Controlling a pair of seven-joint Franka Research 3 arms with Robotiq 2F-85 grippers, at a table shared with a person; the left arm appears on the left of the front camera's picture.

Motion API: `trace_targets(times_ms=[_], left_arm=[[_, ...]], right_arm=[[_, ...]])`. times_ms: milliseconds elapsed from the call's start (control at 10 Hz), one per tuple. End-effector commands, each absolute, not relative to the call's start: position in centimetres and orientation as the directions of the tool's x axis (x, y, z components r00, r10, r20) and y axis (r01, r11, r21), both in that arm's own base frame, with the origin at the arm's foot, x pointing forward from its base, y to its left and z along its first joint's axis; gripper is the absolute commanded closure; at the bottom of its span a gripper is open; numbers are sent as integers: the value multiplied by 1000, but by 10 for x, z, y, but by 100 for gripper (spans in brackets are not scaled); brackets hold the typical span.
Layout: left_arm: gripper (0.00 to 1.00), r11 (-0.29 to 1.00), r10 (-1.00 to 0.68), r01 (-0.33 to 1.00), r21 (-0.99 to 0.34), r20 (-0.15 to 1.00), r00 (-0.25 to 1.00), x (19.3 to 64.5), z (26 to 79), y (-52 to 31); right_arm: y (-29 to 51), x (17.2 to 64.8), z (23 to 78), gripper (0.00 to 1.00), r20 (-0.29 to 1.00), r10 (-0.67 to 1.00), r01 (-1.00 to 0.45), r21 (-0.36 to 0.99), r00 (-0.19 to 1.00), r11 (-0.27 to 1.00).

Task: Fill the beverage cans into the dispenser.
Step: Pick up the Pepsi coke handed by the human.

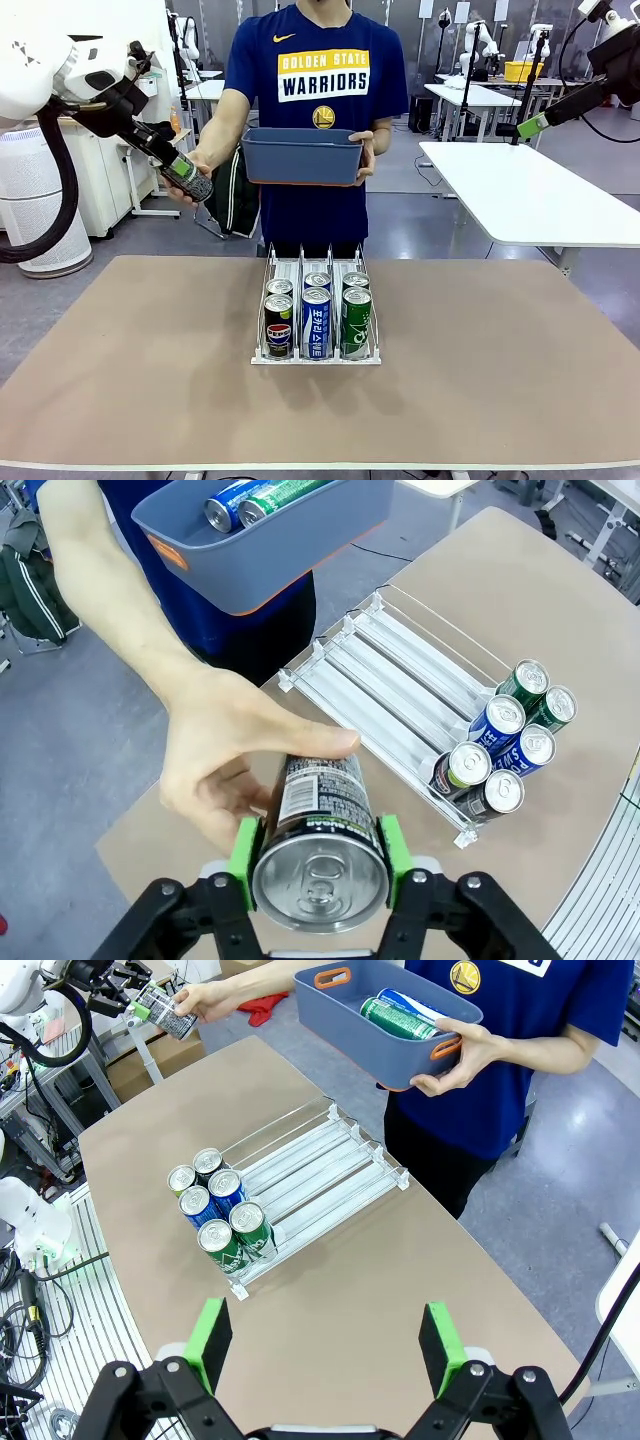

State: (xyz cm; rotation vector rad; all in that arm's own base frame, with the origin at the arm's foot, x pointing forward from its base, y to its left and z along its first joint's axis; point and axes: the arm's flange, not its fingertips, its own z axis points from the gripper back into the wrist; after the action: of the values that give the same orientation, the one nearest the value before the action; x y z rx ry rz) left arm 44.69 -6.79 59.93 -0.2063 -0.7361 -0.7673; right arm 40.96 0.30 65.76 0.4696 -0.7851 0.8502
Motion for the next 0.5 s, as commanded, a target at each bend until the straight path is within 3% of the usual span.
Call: trace_targets(times_ms=[0, 100, 300, 400], left_arm=[[93, 728, -549, 680, 89, 670, 500, 444, 599, -69], [100, 726, -549, 682, 90, 672, 496, 442, 602, -68], [100, 728, -543, 681, 84, 678, 496, 441, 601, -67], [62, 728, -538, 682, 69, 675, 505, 437, 599, -70]], right_arm=[[3, 412, 656, 0, 783, 483, -825, 68, 393, 561], [3, 412, 656, 0, 783, 483, -825, 68, 393, 561], [3, 412, 656, 0, 783, 483, -825, 68, 393, 561], [3, 412, 656, 0, 783, 483, -825, 68, 393, 561]])
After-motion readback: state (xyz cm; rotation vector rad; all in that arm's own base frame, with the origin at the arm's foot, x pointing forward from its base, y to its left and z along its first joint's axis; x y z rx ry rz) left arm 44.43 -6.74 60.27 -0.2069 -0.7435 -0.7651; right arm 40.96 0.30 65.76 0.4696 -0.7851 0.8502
